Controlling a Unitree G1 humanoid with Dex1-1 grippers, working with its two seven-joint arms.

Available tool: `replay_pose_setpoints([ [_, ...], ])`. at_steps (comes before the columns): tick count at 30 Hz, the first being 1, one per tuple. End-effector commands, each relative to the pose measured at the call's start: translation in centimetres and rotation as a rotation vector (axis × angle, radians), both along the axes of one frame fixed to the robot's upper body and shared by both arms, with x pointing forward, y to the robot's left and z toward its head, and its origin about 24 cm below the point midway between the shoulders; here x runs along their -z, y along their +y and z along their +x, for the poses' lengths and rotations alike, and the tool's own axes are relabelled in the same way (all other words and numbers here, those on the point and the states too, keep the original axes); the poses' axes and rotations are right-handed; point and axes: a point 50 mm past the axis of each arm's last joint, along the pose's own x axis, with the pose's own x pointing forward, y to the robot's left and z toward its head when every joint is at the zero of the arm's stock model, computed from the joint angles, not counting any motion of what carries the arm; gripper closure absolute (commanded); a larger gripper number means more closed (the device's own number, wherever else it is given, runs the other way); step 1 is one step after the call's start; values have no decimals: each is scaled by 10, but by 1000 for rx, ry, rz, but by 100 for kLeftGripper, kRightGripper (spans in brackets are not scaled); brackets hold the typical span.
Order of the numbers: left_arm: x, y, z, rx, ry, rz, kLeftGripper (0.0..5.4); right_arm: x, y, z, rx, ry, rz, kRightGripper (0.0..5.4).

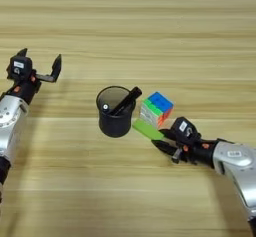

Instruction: Move the objects on the table

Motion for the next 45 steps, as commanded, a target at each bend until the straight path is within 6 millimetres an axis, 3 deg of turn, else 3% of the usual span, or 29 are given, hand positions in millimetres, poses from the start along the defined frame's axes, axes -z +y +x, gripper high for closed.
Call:
replay_pose_setpoints([
  [1,-3,0,2,5,-13,11,0,6,7,3,9,19,-10,400],
  [7,-3,0,2,5,-13,11,0,6,15,3,1,24,21,400],
  [8,-3,0,2,5,-13,11,0,6,15,2,0,24,24,371],
  [31,-2,0,2,7,-10,14,0,-10,20,-2,-48,1,77,138],
  [45,-1,-1,3,9,-5,15,0,-39,26,-8,-129,-71,116,6],
])
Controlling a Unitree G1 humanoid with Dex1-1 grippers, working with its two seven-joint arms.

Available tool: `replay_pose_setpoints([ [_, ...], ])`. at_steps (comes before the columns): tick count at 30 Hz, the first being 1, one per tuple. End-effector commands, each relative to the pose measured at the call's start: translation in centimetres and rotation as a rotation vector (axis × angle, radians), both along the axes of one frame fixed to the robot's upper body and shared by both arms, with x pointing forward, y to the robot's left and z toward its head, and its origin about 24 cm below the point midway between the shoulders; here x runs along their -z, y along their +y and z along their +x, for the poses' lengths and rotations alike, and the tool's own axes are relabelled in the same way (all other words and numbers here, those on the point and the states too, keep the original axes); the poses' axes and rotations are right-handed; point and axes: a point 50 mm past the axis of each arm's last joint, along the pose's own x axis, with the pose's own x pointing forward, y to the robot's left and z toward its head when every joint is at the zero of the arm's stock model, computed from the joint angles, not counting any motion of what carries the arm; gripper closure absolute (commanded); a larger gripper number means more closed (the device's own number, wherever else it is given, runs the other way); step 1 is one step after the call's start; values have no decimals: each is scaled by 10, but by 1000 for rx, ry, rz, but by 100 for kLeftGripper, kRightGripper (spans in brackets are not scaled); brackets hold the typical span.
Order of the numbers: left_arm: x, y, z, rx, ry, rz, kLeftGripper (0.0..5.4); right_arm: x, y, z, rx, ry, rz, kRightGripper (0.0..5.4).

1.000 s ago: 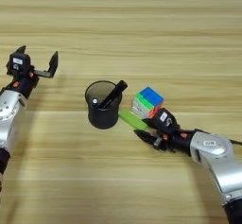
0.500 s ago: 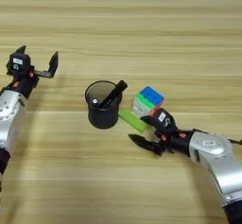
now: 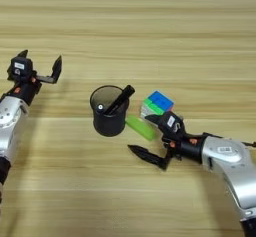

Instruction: Move the objects on the table

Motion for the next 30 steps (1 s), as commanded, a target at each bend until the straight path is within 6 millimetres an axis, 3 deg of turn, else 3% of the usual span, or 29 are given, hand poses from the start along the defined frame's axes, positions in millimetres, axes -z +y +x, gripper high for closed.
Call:
replay_pose_setpoints([
  [1,-4,-1,3,9,-18,15,0,-12,-3,-2,-13,-25,-6,6],
  [13,-3,0,4,9,-17,14,0,-38,-12,9,80,-149,58,6],
  [19,-3,1,4,7,-22,14,0,-69,-13,21,167,-342,190,6],
  [24,-3,3,3,0,-29,13,0,-90,-20,37,339,-513,307,6],
  [27,-4,5,2,-3,-34,14,0,-89,-23,43,419,-582,338,6],
  [30,-4,7,1,-9,-38,15,0,-72,-29,53,543,-604,337,6],
])
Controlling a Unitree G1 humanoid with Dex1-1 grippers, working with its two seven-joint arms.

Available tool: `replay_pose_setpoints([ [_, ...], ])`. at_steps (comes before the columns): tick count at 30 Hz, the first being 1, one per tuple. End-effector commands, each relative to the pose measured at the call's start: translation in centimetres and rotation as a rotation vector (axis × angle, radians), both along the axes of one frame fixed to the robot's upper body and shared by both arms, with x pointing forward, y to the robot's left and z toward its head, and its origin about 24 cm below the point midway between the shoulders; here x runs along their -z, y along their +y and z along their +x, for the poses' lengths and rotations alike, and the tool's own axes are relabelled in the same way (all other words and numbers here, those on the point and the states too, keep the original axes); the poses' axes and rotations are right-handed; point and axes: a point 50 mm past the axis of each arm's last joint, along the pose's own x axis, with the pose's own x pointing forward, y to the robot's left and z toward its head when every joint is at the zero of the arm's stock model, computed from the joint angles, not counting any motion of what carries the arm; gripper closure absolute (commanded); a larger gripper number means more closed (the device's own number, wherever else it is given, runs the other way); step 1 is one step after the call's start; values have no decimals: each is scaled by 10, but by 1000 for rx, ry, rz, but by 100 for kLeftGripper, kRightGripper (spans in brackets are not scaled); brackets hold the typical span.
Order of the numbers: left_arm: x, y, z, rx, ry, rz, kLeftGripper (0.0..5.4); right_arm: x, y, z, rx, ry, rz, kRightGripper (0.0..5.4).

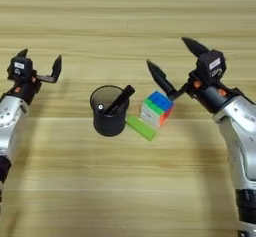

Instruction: Move the objects on the table

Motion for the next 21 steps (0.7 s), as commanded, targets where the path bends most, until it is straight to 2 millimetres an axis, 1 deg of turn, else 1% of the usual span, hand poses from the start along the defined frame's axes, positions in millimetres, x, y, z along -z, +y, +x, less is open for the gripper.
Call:
replay_pose_setpoints([
  [1,-4,6,0,-13,-23,12,0,21,-10,13,171,-13,31,6],
  [4,-4,9,-1,-20,-27,11,0,34,-22,20,303,-14,73,6],
  [6,-5,11,-1,-25,-31,13,0,40,-28,22,368,-29,34,6],
  [12,-8,19,-4,-61,-49,20,0,66,-31,23,429,10,40,6],
  [17,-6,24,-18,-80,-66,42,0,76,-30,21,458,10,74,6],
  [21,-8,26,-30,-89,-103,86,0,75,-30,20,475,-13,87,6],
])
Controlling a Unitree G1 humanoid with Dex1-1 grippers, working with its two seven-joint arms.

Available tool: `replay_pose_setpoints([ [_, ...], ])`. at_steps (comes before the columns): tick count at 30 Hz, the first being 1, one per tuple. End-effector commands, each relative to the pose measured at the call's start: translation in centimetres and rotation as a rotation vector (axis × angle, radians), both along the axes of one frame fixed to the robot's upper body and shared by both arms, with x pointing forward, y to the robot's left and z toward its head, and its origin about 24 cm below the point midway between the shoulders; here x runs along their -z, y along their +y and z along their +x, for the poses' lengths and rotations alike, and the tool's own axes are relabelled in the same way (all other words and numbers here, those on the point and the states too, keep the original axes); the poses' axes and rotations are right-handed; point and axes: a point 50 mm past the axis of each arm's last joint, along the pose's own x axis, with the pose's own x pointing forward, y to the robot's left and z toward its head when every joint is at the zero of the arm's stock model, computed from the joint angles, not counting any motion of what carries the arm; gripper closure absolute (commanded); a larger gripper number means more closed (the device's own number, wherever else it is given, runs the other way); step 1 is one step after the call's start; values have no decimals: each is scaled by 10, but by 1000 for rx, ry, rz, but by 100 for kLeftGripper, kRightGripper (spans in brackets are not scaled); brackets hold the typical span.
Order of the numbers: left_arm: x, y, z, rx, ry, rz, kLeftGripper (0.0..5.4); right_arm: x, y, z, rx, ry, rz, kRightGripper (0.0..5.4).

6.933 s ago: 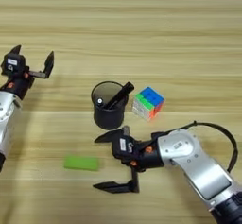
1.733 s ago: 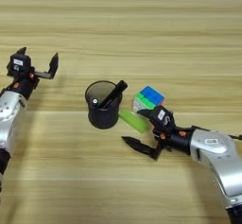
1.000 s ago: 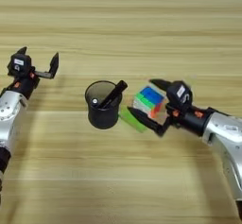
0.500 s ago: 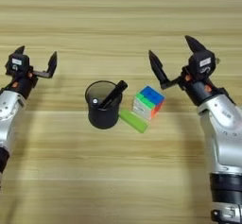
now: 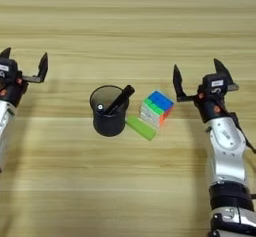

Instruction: Move the objects on the table

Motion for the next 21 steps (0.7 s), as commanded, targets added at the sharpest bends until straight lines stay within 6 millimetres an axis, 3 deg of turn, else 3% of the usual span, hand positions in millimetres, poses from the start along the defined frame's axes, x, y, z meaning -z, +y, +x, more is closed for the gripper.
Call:
replay_pose_setpoints([
  [1,-5,5,-13,-18,-48,76,0,-4,0,1,22,-42,-1,6],
  [7,-12,15,-23,-73,-88,42,0,-6,0,2,66,-72,-49,6],
  [21,-16,14,-15,-83,-100,72,0,1,1,12,161,-14,-87,6],
])
